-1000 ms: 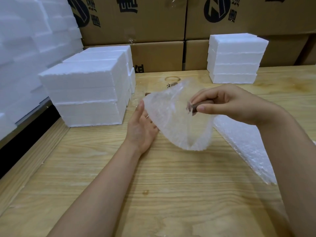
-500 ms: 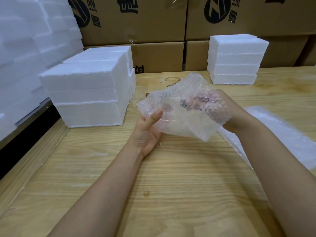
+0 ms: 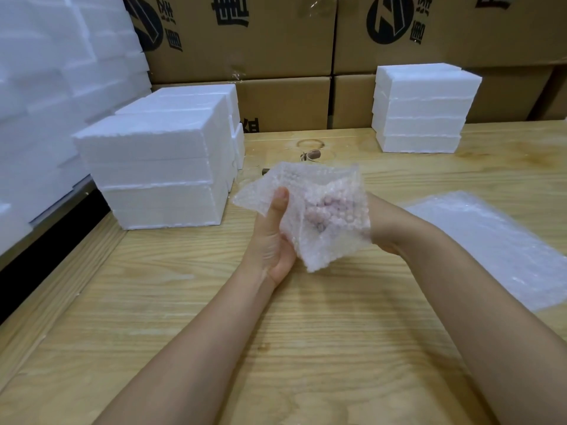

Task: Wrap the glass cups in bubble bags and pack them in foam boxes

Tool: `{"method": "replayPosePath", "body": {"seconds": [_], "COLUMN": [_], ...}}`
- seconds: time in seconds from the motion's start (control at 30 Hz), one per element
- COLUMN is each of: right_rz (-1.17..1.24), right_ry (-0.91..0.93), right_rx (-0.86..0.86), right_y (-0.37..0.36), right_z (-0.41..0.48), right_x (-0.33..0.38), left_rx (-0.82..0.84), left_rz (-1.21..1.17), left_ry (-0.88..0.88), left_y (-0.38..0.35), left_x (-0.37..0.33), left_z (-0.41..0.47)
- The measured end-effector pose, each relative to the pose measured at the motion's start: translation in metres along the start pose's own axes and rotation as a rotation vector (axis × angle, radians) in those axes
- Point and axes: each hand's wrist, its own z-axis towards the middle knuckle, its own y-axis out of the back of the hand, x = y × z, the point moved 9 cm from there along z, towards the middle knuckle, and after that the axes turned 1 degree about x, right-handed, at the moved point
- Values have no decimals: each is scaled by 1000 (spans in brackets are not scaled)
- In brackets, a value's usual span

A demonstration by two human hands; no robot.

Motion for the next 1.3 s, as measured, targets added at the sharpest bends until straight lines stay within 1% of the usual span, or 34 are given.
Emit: {"method": "replayPosePath", "body": {"seconds": [0.07, 0.23, 0.3, 0.37, 0.43, 0.47, 0.53, 0.63, 0.67, 0.73, 0.8, 0.83, 0.87, 0.9, 0.97, 1.0, 1.03, 1.1, 1.17, 1.23, 1.3], "right_rz": [72, 57, 75, 95, 0, -38, -23, 124, 180, 353, 535, 606, 643, 629, 583, 557, 534, 462, 483, 586, 578], "right_ry": [3, 13, -5, -21, -26, -34, -82, -128, -105, 2, 115, 143, 160, 150, 129, 109, 91, 87, 100, 83, 106], "right_rx": [34, 37, 56, 119, 196, 193, 107, -125, -226, -413, -523, -524, -481, -398, -175, -99, -73, -107, -275, -419, -488], "right_y": [-10, -22, -23, -21, -16, -9, 12, 51, 65, 85, 94, 93, 89, 81, 50, 35, 23, 7, 13, 26, 41], "right_z": [-1, 2, 3, 1, -2, -2, 0, 0, -1, -4, -10, -10, -10, -7, -1, 1, 3, 7, 9, 6, 3], "right_x": [2, 3, 1, 1, 2, -1, -9, -20, -20, -15, -9, -10, -9, -9, -7, -8, -10, -14, -16, -21, -19], "left_rx": [-19, -93, -97, -72, -41, -26, 15, 48, 33, 6, -13, -28, -42, -48, -60, -61, -53, -13, -18, -55, -68], "left_rz": [-32, -91, -49, 40, 86, 92, 86, 75, 74, 55, 13, -20, -56, -90, -139, -158, -167, -108, 4, 78, 157], "left_ry": [45, 10, -2, -20, -29, -27, -8, -4, -13, -18, -34, -41, -45, -46, -60, -69, -74, -61, -42, -25, -7], "left_y": [-2, 5, 8, 8, 7, 6, 5, 5, 8, 11, 12, 13, 14, 14, 16, 15, 15, 11, 11, 16, 19], "left_x": [8, 6, 4, 2, -1, -2, -2, -4, -4, -3, -2, -3, -4, -5, -8, -9, -9, -8, -7, -7, -7], "left_z": [0, 0, 0, -1, -1, 0, 2, 2, 2, 1, 1, 2, 2, 3, 4, 4, 4, 3, 1, 0, -1]}}
